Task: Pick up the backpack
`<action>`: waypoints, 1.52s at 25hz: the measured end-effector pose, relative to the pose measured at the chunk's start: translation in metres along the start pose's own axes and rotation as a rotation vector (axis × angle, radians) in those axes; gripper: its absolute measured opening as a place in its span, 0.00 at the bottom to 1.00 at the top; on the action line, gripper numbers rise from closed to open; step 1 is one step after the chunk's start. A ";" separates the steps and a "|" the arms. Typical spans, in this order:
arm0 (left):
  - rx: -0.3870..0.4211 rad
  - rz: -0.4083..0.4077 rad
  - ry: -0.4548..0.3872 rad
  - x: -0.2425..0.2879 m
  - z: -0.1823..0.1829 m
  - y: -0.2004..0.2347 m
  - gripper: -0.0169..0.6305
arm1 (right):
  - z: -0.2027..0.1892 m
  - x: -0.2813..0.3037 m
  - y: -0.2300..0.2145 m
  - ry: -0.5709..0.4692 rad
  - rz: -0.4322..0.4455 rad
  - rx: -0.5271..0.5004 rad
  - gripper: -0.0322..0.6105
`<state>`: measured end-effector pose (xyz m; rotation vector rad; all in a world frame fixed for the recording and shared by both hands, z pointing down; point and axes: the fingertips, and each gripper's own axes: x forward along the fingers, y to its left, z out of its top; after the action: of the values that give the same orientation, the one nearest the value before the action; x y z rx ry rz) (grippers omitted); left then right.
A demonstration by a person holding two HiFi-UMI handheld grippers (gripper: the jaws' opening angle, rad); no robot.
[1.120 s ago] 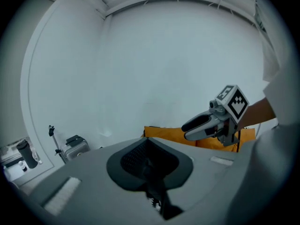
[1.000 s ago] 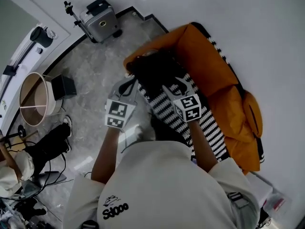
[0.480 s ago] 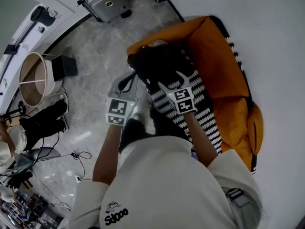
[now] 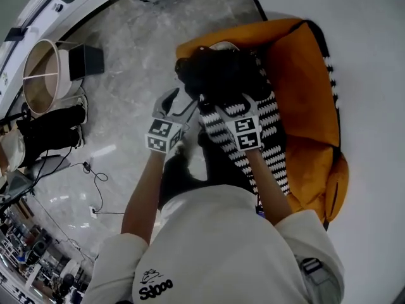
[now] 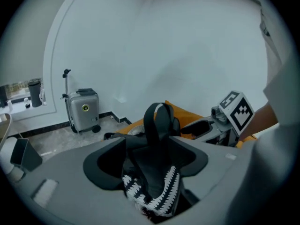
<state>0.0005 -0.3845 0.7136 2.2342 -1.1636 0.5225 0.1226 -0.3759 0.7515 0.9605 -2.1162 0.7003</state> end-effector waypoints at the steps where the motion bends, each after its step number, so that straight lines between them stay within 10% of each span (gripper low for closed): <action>1: -0.018 -0.001 0.016 0.002 -0.012 0.003 0.48 | -0.005 0.004 0.001 0.010 0.000 0.004 0.60; 23: -0.390 -0.055 0.196 0.065 -0.102 -0.028 0.65 | -0.026 0.011 -0.015 0.102 -0.111 -0.157 0.48; 38: -0.351 -0.064 0.191 0.052 -0.122 -0.039 0.33 | -0.055 0.000 -0.013 0.111 -0.118 -0.240 0.27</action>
<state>0.0519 -0.3204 0.8249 1.8723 -0.9962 0.4546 0.1533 -0.3450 0.7871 0.8852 -1.9750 0.4195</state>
